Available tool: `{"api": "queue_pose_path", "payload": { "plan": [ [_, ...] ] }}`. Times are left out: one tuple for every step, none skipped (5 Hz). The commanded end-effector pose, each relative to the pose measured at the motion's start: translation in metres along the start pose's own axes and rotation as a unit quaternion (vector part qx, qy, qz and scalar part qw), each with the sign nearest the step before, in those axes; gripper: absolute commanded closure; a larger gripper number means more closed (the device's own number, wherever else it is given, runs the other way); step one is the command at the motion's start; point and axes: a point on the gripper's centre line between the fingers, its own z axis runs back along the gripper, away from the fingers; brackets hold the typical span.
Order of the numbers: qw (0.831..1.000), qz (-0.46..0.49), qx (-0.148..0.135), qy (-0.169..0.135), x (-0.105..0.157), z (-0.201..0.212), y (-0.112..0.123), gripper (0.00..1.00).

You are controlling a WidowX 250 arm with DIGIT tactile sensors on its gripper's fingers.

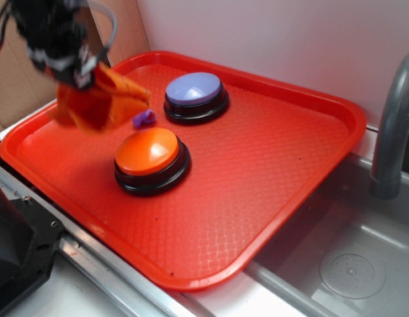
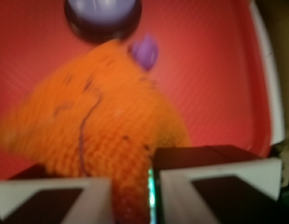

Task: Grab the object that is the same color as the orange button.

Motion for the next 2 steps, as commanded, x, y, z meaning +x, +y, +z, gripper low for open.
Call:
{"api": "queue_pose_path", "payload": {
  "plan": [
    [0.997, 0.047, -0.036, -0.045, 0.0228, 0.079, 0.0168, 1.0],
    [0.999, 0.012, -0.008, -0.048, 0.029, 0.0695, 0.0189, 1.0]
  ]
}}
